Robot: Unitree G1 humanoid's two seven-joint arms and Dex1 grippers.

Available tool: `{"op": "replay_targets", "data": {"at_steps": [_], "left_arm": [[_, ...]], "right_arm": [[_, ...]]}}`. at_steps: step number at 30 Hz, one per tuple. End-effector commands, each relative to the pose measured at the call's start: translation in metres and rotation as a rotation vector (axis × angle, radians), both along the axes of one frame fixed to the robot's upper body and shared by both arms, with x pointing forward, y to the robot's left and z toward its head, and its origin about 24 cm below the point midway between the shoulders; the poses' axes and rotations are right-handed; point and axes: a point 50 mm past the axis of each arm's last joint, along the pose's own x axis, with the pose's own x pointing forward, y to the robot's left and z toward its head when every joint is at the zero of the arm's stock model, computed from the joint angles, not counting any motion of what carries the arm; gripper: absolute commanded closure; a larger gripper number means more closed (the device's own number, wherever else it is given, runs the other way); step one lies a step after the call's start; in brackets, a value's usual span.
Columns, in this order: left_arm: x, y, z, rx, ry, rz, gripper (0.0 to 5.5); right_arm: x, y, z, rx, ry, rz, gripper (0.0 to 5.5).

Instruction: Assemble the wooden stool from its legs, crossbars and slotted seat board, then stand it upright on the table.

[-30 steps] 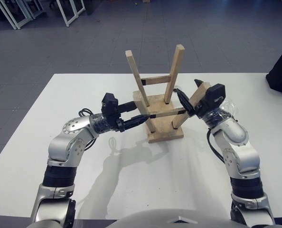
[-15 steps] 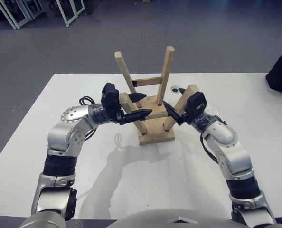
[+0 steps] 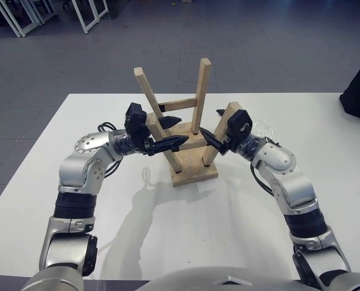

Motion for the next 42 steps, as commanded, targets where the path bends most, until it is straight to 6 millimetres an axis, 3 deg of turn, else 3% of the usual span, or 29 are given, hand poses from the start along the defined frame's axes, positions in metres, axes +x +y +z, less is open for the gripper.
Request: {"op": "replay_targets", "data": {"at_steps": [1,6,13,16,20,23,26,31,34,37,38,40,42], "left_arm": [[-0.007,-0.006,-0.002,0.005,-0.009,0.007,2.08],[-0.016,0.0,-0.014,0.022,0.019,0.056,2.08],[-0.024,-0.004,-0.036,0.047,0.069,0.097,2.08],[-0.026,0.0,-0.038,0.034,0.071,0.119,2.08],[-0.029,0.009,-0.016,-0.071,0.004,0.149,2.08],[-0.03,0.014,0.019,-0.172,-0.106,0.156,2.08],[-0.031,0.018,0.047,-0.257,-0.187,0.156,2.08],[-0.048,0.023,0.094,-0.481,-0.29,0.059,2.08],[-0.039,0.015,0.109,-0.498,-0.307,0.076,2.08],[-0.018,-0.001,0.105,-0.504,-0.225,0.108,2.08],[-0.014,-0.006,0.098,-0.505,-0.167,0.106,2.08],[-0.012,-0.009,0.066,-0.446,-0.013,0.087,2.08],[-0.019,-0.007,0.025,-0.312,0.125,0.089,2.08]], "right_arm": [[-0.013,-0.003,0.003,0.039,0.029,0.138,1.82],[-0.015,-0.029,-0.009,-0.022,0.073,0.105,1.82],[-0.021,-0.007,-0.044,-0.124,0.122,0.073,1.82],[-0.025,-0.016,-0.049,-0.119,0.146,0.075,1.82],[-0.022,-0.039,-0.022,-0.019,0.1,0.058,1.82],[-0.012,-0.051,0.021,0.131,-0.006,0.021,1.82],[-0.007,-0.056,0.053,0.235,-0.086,0.01,1.82],[-0.006,-0.061,0.105,0.486,-0.118,0.067,1.82],[0.005,-0.061,0.119,0.524,-0.142,0.038,1.82],[0.014,-0.043,0.111,0.503,-0.115,0.04,1.82],[0.016,-0.032,0.1,0.453,-0.086,0.052,1.82],[0.018,-0.011,0.058,0.293,0.024,0.07,1.82],[0.015,-0.004,0.01,0.086,0.118,0.057,1.82]]}}
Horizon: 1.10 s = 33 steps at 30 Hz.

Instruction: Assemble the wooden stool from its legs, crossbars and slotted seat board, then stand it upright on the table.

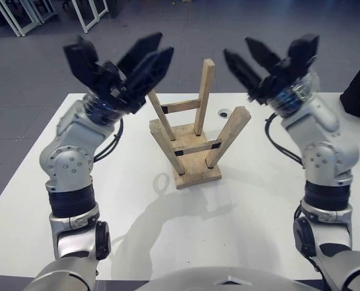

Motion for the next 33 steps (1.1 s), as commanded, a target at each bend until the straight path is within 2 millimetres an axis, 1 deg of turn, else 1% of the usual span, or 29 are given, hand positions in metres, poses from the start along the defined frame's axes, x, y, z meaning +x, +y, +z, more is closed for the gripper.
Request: {"op": "replay_targets", "data": {"at_steps": [1,2,3,5,7,9,11,12,14,16,17,18,20,21,23,24,25,26,27,28,29,31,33], "left_arm": [[-0.012,0.004,-0.072,0.225,0.255,-0.034,2.08],[-0.015,0.005,-0.085,0.277,0.297,-0.042,2.08],[-0.016,0.006,-0.097,0.322,0.327,-0.037,2.08],[-0.013,0.008,-0.106,0.375,0.338,-0.01,2.08],[-0.006,0.01,-0.1,0.362,0.303,0.023,2.08],[-0.002,0.011,-0.085,0.301,0.245,0.049,2.08],[0.001,0.014,-0.069,0.244,0.187,0.069,2.08],[0.001,0.015,-0.065,0.241,0.172,0.079,2.08],[-0.002,0.019,-0.061,0.233,0.148,0.089,2.08],[-0.002,0.023,-0.061,0.24,0.149,0.11,2.08],[-0.001,0.026,-0.062,0.248,0.154,0.127,2.08],[-0.001,0.03,-0.066,0.266,0.163,0.153,2.08],[0.0,0.038,-0.07,0.28,0.176,0.192,2.08],[0.0,0.04,-0.07,0.272,0.175,0.204,2.08],[0.001,0.04,-0.067,0.252,0.162,0.206,2.08],[0.002,0.039,-0.065,0.239,0.151,0.19,2.08],[0.002,0.037,-0.063,0.229,0.139,0.174,2.08],[0.001,0.036,-0.059,0.209,0.128,0.164,2.08],[0.001,0.038,-0.054,0.178,0.115,0.163,2.08],[0.0,0.041,-0.05,0.151,0.105,0.167,2.08],[-0.001,0.047,-0.045,0.113,0.097,0.179,2.08],[-0.003,0.056,-0.037,0.063,0.081,0.204,2.08],[-0.008,0.076,-0.033,0.04,0.077,0.271,2.08]], "right_arm": [[-0.003,0.009,-0.076,-0.305,0.153,-0.003,1.82],[-0.005,0.007,-0.08,-0.309,0.163,-0.006,1.82],[-0.005,0.006,-0.078,-0.286,0.165,-0.014,1.82],[-0.003,0.006,-0.072,-0.241,0.161,-0.019,1.82],[-0.001,0.007,-0.065,-0.211,0.151,-0.024,1.82],[0.0,0.008,-0.058,-0.168,0.139,-0.025,1.82],[0.0,0.006,-0.039,-0.052,0.113,-0.035,1.82],[0.0,0.004,-0.03,0.008,0.104,-0.042,1.82],[0.004,-0.012,0.001,0.196,0.072,-0.076,1.82],[0.008,-0.031,0.022,0.334,0.056,-0.103,1.82],[0.01,-0.04,0.028,0.384,0.052,-0.115,1.82],[0.016,-0.05,0.026,0.361,0.054,-0.166,1.82],[0.035,-0.059,0.0,0.234,0.102,-0.262,1.82],[0.044,-0.055,-0.022,0.116,0.133,-0.29,1.82],[0.054,-0.043,-0.071,-0.102,0.195,-0.286,1.82],[0.055,-0.034,-0.096,-0.188,0.23,-0.264,1.82],[0.054,-0.027,-0.115,-0.24,0.256,-0.237,1.82],[0.051,-0.017,-0.129,-0.28,0.271,-0.187,1.82],[0.044,-0.007,-0.139,-0.333,0.261,-0.112,1.82],[0.039,0.0,-0.145,-0.364,0.249,-0.045,1.82],[0.031,0.005,-0.147,-0.377,0.231,0.045,1.82],[0.019,0.008,-0.145,-0.378,0.2,0.165,1.82],[0.002,0.008,-0.144,-0.401,0.19,0.3,1.82]]}}
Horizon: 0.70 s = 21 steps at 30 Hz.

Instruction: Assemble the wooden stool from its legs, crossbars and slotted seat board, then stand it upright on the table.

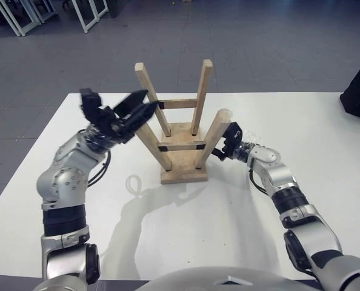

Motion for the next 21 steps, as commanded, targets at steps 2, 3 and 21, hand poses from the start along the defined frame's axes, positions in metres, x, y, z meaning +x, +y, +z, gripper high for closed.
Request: {"op": "replay_targets", "data": {"at_steps": [2,3,21], "left_arm": [[-0.009,0.043,0.01,0.0,-0.015,0.152,2.08],[-0.011,0.053,0.009,0.013,-0.002,0.19,2.08],[-0.02,0.064,-0.036,0.173,0.155,0.332,2.08]], "right_arm": [[-0.039,0.005,0.009,-0.009,0.014,0.326,1.82],[-0.047,0.007,0.012,-0.005,0.016,0.371,1.82],[-0.06,0.007,0.019,0.015,0.059,0.482,1.82]]}}
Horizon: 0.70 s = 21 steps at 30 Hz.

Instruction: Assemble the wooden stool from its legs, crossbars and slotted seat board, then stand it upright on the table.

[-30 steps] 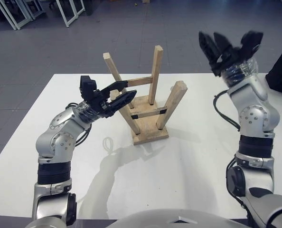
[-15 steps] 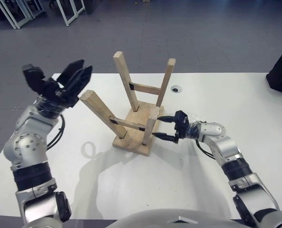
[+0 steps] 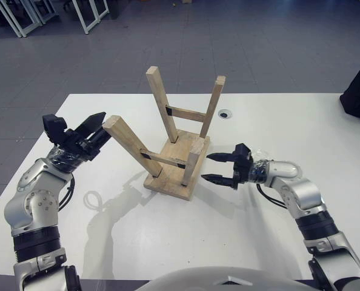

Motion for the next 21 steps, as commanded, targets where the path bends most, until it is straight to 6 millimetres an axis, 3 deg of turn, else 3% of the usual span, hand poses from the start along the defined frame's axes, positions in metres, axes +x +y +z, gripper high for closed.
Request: {"op": "replay_targets", "data": {"at_steps": [1,4,7,14,18,21], "left_arm": [[0.004,0.004,0.011,0.02,-0.04,0.036,2.08],[0.006,0.0,0.015,0.005,-0.056,0.016,2.08],[0.008,-0.004,0.006,0.021,-0.025,0.012,2.08],[0.009,0.004,-0.001,0.055,0.009,0.047,2.08],[0.009,0.012,-0.004,0.079,0.016,0.09,2.08],[0.007,0.015,-0.005,0.076,0.009,0.11,2.08]], "right_arm": [[0.003,0.013,0.005,-0.028,-0.056,0.089,1.82],[0.002,0.018,0.005,-0.008,-0.054,0.111,1.82],[-0.009,0.023,0.001,0.004,-0.018,0.196,1.82],[-0.032,0.022,-0.001,-0.014,0.06,0.337,1.82],[-0.034,-0.005,0.007,-0.038,0.055,0.228,1.82],[-0.017,-0.034,0.01,-0.038,0.053,0.033,1.82]]}}
